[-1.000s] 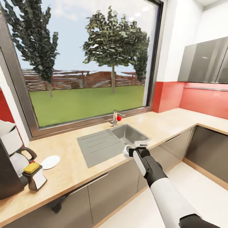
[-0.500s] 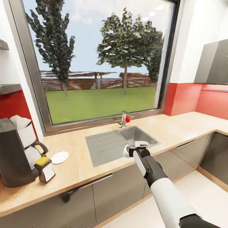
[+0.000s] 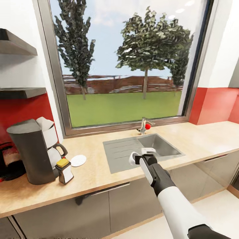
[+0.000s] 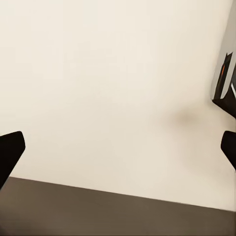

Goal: Set up a coffee station on the kitchen countertop: keep the coffee maker on the countertop, move the bottle of coffee from the kitchen shelf to the counter next to the coffee maker, place a paper coffee filter on top of the coffee maker, put the saucer next to the coffee maker with the coffee cup on the saucer, and place the electric kettle next to the coffee maker.

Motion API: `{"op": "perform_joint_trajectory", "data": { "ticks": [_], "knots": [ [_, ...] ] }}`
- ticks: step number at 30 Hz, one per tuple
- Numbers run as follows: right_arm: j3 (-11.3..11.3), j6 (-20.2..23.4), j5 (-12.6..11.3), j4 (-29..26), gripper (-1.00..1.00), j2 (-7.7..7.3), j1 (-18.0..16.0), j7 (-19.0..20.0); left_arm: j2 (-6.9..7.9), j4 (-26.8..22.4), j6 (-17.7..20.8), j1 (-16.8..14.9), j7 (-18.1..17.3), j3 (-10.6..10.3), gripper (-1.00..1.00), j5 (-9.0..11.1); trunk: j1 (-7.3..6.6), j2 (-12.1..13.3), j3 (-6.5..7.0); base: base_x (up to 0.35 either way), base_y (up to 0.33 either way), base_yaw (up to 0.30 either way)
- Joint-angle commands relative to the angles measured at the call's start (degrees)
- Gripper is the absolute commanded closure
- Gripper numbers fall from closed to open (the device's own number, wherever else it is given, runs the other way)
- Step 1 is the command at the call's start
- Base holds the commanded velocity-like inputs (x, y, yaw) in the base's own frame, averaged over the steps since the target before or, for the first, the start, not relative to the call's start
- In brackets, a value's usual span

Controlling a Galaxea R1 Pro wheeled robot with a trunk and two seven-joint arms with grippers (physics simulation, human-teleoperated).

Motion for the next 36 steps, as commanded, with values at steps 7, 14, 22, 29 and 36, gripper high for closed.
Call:
{"op": "perform_joint_trajectory", "data": {
  "ticks": [7,14,22,29,36],
  "knots": [
    [0.1,0.1,-0.6,0.0,1.00,0.00,0.0,-0.4,-0.03,-0.3,0.4,0.1,0.0,0.4,-1.00,-0.1,0.02,0.0,-0.01,0.000,0.000,0.278],
    [0.1,0.1,-0.6,0.0,1.00,0.00,0.0,-0.4,-0.05,-0.3,0.4,0.1,0.0,0.4,-1.00,-0.1,0.02,0.0,-0.01,0.000,0.000,0.279],
    [0.1,0.1,-0.6,0.0,1.00,0.00,0.0,-0.4,-0.41,-0.3,0.4,0.1,0.0,0.4,-1.00,-0.4,0.02,0.0,-0.01,0.063,-0.123,0.279],
    [0.1,0.1,-0.6,0.0,1.00,0.00,0.0,-0.4,-0.43,-0.3,0.4,0.1,0.0,0.4,-1.00,-0.4,0.02,0.0,-0.01,0.022,-0.091,0.279],
    [0.1,0.1,-0.6,0.0,1.00,0.00,0.0,-0.4,-0.38,-0.2,0.3,0.1,0.0,0.4,-1.00,-0.5,0.02,0.0,-0.01,0.001,-0.003,0.279]
  ]
}}
